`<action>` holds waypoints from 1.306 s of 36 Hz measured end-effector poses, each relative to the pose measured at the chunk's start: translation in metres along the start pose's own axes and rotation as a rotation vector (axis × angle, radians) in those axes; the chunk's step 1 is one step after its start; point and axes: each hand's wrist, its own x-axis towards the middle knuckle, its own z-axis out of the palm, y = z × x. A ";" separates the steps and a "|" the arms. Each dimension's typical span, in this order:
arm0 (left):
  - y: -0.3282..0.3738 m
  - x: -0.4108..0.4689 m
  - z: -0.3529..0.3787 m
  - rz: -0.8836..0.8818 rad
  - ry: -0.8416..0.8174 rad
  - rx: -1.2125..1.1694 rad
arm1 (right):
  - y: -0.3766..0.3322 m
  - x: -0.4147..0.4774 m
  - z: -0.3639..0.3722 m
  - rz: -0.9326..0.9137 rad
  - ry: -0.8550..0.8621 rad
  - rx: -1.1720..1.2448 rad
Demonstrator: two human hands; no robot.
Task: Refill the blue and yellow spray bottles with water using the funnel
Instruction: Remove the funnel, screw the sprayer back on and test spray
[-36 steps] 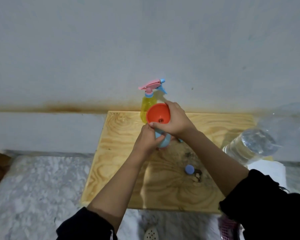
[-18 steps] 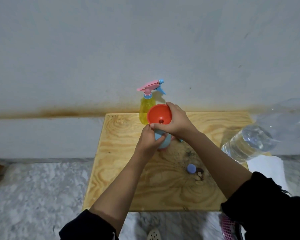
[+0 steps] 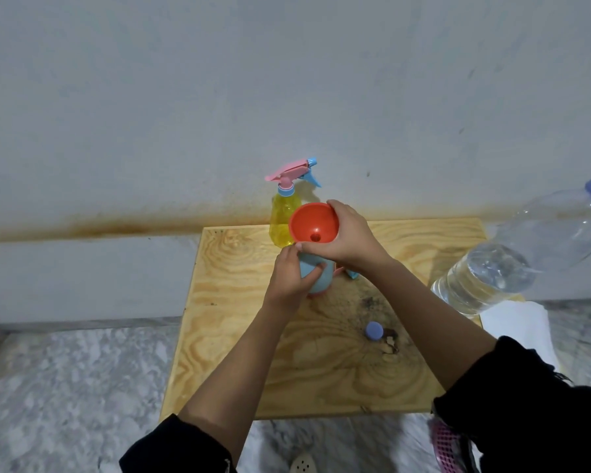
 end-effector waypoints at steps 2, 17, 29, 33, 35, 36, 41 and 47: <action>0.001 0.000 0.000 -0.007 -0.005 0.024 | -0.002 -0.001 -0.003 0.005 0.029 0.003; 0.001 -0.003 -0.001 -0.058 0.006 0.000 | 0.025 -0.028 -0.048 0.186 0.189 0.088; -0.003 -0.005 0.010 -0.139 0.063 -0.151 | 0.115 -0.059 -0.049 0.566 0.086 -0.161; -0.005 -0.007 0.011 -0.146 0.083 -0.170 | 0.122 -0.055 -0.043 0.588 0.045 -0.219; -0.005 -0.008 0.013 -0.152 0.096 -0.174 | 0.127 -0.052 -0.039 0.596 0.041 -0.225; -0.004 -0.008 0.014 -0.158 0.103 -0.175 | 0.130 -0.051 -0.037 0.592 0.045 -0.227; -0.005 -0.011 0.017 -0.160 0.139 -0.203 | 0.141 -0.049 -0.030 0.547 0.078 -0.200; -0.003 -0.016 0.021 -0.153 0.172 -0.216 | 0.147 -0.051 -0.032 0.535 0.047 -0.193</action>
